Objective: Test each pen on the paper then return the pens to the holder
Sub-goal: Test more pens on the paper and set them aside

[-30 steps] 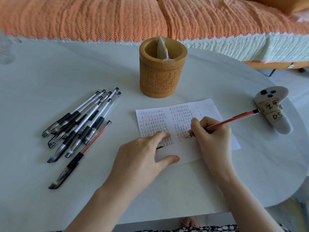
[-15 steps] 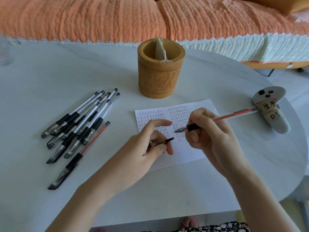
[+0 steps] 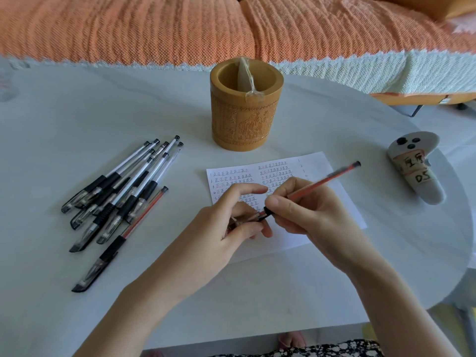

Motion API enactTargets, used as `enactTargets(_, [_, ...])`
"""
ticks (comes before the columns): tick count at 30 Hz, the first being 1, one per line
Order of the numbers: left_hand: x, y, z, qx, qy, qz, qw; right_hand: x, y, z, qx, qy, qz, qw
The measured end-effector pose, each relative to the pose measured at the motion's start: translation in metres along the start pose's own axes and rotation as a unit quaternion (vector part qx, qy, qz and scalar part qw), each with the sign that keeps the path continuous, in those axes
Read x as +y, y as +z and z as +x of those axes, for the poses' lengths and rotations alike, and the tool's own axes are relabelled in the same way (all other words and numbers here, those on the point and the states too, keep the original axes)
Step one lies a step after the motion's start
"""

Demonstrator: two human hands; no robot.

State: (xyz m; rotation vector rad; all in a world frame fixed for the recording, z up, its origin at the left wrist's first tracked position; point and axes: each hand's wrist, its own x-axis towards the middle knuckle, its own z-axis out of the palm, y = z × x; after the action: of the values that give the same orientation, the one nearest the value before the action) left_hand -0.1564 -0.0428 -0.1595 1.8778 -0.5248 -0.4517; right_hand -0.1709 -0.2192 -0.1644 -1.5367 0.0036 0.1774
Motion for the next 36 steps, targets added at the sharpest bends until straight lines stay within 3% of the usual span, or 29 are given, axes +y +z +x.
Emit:
enactTargets(9, [-0.004,-0.006,0.000,0.126,0.006,-0.006,0.992,-0.001,0.003,0.001,0.042,-0.003,0.009,0.999])
enactTargets(18, [-0.008,0.000,-0.003,0.138,0.021,0.007,0.990,-0.004,0.010,0.003,0.051,-0.023,-0.050,0.997])
enactTargets(36, [-0.009,0.002,-0.007,0.156,-0.021,-0.046,0.986,0.000,0.020,0.004,0.033,-0.025,-0.022,0.999])
